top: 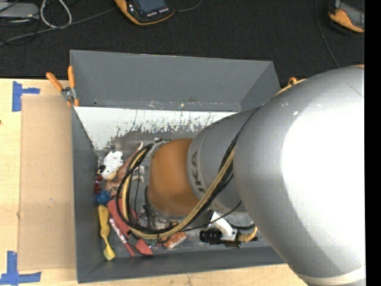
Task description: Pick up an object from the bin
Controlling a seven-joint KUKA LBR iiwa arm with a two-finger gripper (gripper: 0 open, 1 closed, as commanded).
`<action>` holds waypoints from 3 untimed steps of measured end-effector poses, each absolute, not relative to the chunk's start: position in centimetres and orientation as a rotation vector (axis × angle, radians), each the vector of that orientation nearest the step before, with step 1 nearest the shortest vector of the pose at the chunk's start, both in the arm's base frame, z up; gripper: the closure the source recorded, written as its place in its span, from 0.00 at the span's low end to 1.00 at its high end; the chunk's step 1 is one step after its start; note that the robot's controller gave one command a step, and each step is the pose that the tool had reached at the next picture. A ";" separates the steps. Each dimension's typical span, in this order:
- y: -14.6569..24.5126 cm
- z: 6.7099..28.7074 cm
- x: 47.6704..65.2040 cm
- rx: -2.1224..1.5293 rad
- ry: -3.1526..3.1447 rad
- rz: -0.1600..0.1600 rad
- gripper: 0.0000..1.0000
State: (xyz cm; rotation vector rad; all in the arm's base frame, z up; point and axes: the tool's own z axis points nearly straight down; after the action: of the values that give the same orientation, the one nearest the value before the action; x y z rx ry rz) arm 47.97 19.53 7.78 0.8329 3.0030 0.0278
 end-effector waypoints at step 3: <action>19.3 14.9 47.6 0.833 3.014 0.013 1.00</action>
Offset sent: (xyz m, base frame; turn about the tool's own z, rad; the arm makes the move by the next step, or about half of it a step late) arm -0.0001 0.0002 0.0559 0.0004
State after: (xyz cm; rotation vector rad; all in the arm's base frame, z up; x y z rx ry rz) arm 47.60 19.29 14.88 0.8334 3.0144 0.0132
